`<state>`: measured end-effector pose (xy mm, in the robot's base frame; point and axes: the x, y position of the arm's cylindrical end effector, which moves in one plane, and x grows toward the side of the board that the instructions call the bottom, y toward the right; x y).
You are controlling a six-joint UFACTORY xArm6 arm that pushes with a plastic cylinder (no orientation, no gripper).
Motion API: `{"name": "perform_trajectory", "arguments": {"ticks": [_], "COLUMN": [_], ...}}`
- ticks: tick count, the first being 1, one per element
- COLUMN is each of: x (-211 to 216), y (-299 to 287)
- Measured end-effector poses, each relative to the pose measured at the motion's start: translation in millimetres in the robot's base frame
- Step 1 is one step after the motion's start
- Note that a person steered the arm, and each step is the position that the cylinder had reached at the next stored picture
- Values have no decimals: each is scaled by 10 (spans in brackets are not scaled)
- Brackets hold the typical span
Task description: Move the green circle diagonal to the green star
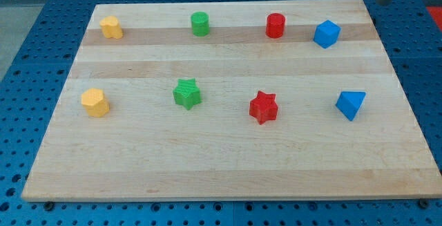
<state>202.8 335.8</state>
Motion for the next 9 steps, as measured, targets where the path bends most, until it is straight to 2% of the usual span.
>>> {"name": "perform_trajectory", "arguments": {"ticks": [3, 5, 7, 8, 9], "x": [-34, -109, -50, -45, -44], "y": [9, -1199, -1854, -2935, -3163]}}
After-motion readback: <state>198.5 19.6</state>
